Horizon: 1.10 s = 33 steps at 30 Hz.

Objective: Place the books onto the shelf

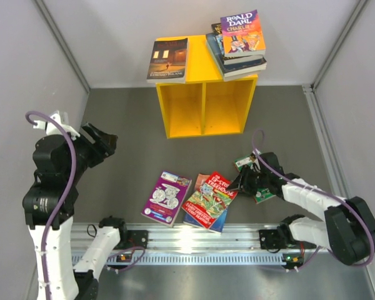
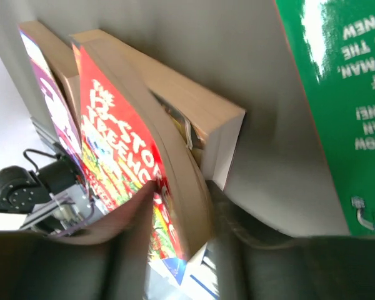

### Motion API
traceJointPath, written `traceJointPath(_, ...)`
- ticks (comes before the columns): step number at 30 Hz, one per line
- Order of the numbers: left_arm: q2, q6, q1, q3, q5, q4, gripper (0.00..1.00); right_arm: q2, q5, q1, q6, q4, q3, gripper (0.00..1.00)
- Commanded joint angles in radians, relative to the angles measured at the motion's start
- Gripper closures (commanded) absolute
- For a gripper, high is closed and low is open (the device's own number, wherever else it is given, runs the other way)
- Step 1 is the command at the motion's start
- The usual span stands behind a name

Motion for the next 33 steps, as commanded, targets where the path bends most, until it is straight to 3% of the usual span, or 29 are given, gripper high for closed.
traceJointPath(1,-0.047,-0.003,0.000,-0.042,0.009,-0.035,0.27,-0.081,0.047,0.028,-0.025,-0.061,-0.019,0.69)
traceJointPath(6,-0.109,-0.029,0.000,-0.159,0.063,-0.039,0.27,-0.222,0.099,0.033,-0.066,-0.259,0.024,0.87)
traceJointPath(8,-0.132,-0.041,0.000,-0.186,0.103,-0.033,0.28,-0.271,0.122,0.033,-0.078,-0.323,0.062,1.00)
traceJointPath(13,-0.162,-0.047,0.000,-0.265,0.236,0.042,0.28,-0.339,0.145,0.033,-0.132,-0.474,0.177,1.00)
traceJointPath(16,-0.169,-0.052,0.000,-0.312,0.408,0.136,0.27,-0.341,0.115,0.039,-0.166,-0.521,0.323,1.00)
traceJointPath(18,-0.157,-0.058,0.000,-0.349,0.559,0.183,0.27,-0.336,0.078,0.042,-0.190,-0.520,0.383,1.00)
traceJointPath(21,-0.148,-0.067,0.000,-0.375,0.681,0.272,0.27,-0.315,-0.057,0.051,-0.227,-0.486,0.490,1.00)
traceJointPath(25,-0.120,-0.054,0.000,-0.378,0.753,0.332,0.26,-0.299,-0.277,0.060,-0.216,-0.422,0.576,1.00)
traceJointPath(28,-0.102,-0.055,0.000,-0.406,0.781,0.365,0.26,-0.311,-0.386,0.069,-0.118,-0.264,0.575,1.00)
traceJointPath(33,-0.099,-0.118,-0.002,-0.473,0.819,0.496,0.26,-0.316,-0.433,0.080,-0.011,-0.126,0.573,1.00)
